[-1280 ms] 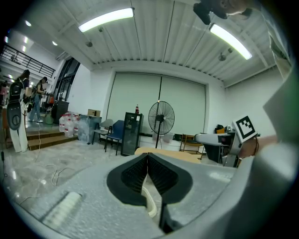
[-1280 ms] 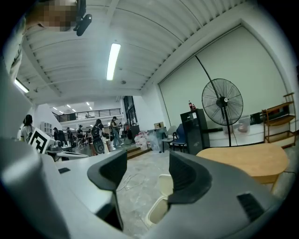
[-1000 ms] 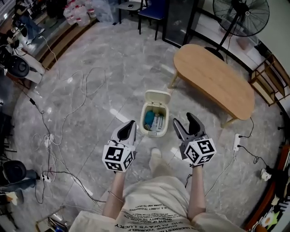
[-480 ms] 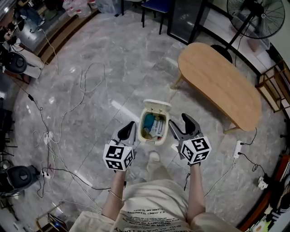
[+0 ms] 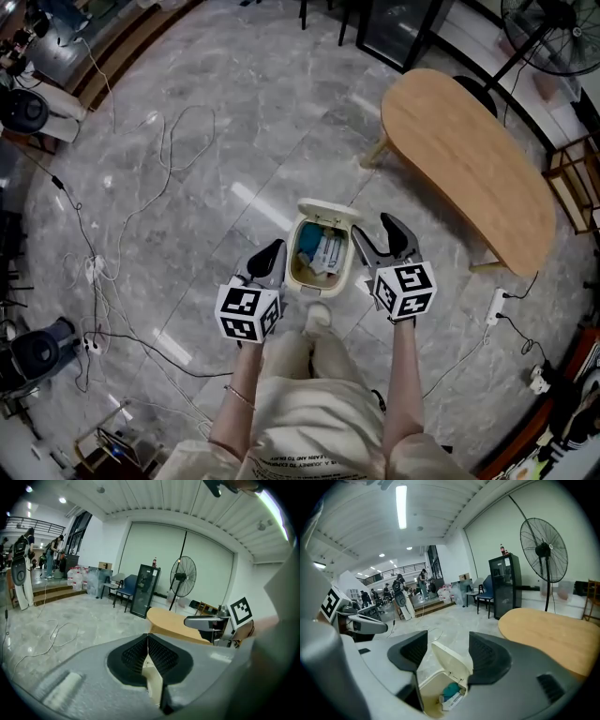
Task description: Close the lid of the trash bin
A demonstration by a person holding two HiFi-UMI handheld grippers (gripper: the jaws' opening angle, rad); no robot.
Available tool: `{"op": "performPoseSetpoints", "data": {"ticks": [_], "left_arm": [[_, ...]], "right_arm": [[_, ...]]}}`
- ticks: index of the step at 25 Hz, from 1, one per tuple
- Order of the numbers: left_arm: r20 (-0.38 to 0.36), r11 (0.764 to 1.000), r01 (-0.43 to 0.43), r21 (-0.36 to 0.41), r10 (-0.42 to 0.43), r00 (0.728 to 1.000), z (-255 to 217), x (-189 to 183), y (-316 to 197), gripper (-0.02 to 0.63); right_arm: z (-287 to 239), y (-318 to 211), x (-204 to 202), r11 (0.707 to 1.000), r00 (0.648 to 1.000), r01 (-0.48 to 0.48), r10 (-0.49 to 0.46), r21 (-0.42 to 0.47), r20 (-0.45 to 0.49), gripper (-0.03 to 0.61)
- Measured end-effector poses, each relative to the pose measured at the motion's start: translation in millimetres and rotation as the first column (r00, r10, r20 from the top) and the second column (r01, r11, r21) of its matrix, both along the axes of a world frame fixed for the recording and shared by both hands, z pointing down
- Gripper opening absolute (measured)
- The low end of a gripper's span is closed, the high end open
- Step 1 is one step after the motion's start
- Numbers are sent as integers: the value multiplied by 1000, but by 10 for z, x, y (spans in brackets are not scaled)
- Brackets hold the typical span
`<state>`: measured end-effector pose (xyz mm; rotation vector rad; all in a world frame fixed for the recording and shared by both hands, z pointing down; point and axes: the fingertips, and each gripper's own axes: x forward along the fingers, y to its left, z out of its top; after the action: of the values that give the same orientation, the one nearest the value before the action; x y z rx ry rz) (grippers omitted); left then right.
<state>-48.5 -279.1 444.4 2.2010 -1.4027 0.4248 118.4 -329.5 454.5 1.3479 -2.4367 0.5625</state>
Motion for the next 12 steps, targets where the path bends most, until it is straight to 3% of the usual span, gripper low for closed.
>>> {"op": "performPoseSetpoints", "data": {"ticks": [12], "left_arm": [[-17,994,-12,-112,10,1000,692,-29,-127,23]], "right_arm": [[679,-264,-233,989,970,143,-146,-29,-195,278]]}}
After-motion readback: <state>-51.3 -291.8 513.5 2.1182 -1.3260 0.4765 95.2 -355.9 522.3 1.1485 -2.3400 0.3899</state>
